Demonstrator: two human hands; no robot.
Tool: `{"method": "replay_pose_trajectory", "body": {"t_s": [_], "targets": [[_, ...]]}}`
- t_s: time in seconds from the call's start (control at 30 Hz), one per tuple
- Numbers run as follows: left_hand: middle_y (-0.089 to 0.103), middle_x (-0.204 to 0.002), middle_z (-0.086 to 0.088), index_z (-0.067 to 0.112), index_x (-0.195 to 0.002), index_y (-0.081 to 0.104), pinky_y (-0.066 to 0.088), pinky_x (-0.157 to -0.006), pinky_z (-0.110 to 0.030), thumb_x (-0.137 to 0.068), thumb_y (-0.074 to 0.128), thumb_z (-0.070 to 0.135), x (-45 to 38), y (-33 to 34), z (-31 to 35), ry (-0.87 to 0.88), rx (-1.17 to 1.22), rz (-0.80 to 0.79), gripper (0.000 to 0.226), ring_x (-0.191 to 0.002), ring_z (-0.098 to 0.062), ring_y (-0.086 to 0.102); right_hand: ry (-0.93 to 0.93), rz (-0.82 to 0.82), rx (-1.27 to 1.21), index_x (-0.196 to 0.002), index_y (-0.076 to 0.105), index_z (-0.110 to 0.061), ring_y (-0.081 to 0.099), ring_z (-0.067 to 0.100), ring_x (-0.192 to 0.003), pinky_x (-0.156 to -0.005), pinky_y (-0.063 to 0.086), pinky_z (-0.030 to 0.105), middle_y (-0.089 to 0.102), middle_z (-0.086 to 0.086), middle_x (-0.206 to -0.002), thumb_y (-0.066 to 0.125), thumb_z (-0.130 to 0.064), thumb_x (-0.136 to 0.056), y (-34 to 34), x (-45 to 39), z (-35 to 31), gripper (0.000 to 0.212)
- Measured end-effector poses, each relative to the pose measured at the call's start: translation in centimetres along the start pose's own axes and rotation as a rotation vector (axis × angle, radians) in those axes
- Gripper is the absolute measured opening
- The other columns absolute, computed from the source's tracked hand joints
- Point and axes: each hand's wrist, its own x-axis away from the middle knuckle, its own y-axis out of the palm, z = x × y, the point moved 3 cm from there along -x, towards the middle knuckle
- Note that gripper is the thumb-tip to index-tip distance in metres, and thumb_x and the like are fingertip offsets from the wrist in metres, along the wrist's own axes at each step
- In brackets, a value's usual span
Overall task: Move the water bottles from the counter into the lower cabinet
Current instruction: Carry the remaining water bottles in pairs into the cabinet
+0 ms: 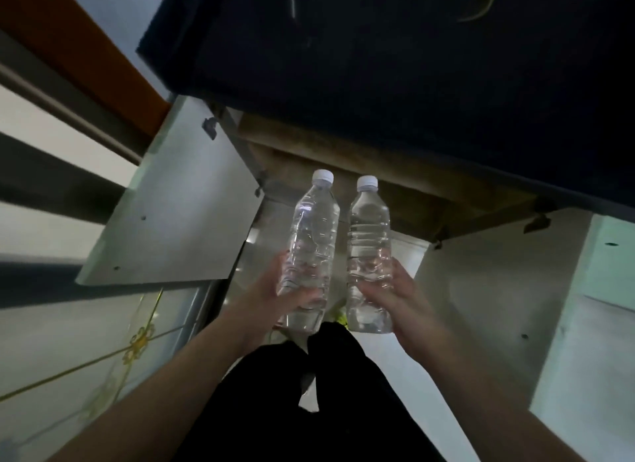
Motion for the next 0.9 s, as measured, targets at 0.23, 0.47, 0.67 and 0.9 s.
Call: {"method": "replay_pose_trajectory", "body": {"t_s": [0.23, 0.47, 0.67, 0.9], "targets": [[0.068, -0.101, 0.035, 0.065, -0.114, 0.045, 0.058, -0.082, -0.035, -0.081, 0.077, 0.03, -10.7, -2.2, -0.6, -0.015, -0.116, 0.007, 0.057, -0.09, 0.007, 0.068, -0.062, 0.158, -0.006, -0.122, 0.058, -0.031, 0.069, 0.011, -0.101, -0.078, 0.052, 0.026, 0.071, -0.007, -0.113, 0.075, -0.025, -0.082, -1.2, -8.5, 0.8, 0.043], [0.067, -0.11, 0.011, 0.04, -0.122, 0.049, 0.061, -0.06, -0.039, -0.073, 0.079, 0.036, -21.9, -4.9, -2.3, 0.061, -0.163, 0.109, 0.057, -0.09, -0.014, 0.071, -0.158, 0.292, -0.137, -0.12, 0.064, -0.033, 0.069, 0.018, -0.105, -0.098, 0.049, 0.051, 0.073, -0.004, -0.112, 0.074, -0.027, -0.077, -1.1, -18.4, 4.0, 0.045], [0.07, -0.104, 0.019, 0.046, -0.119, 0.052, 0.062, -0.072, -0.049, -0.079, 0.076, 0.032, -29.0, -6.0, -3.1, 0.131, -0.119, 0.076, 0.049, -0.087, -0.003, 0.071, -0.207, 0.307, -0.235, -0.122, 0.062, -0.031, 0.071, 0.03, -0.098, -0.071, 0.06, 0.047, 0.073, 0.002, -0.108, 0.066, -0.029, -0.086, -1.4, -24.1, 5.6, 0.036], [0.061, -0.099, 0.024, 0.041, -0.128, 0.044, 0.055, -0.054, -0.016, -0.081, 0.076, 0.032, -34.0, -4.8, -1.7, 0.303, -0.301, 0.163, 0.058, -0.075, 0.015, 0.062, -0.261, 0.405, -0.157, -0.134, 0.047, -0.045, 0.07, 0.021, -0.102, -0.08, 0.059, 0.051, 0.066, -0.005, -0.122, 0.072, -0.034, -0.08, -3.8, -27.9, 5.0, 0.061]]}}
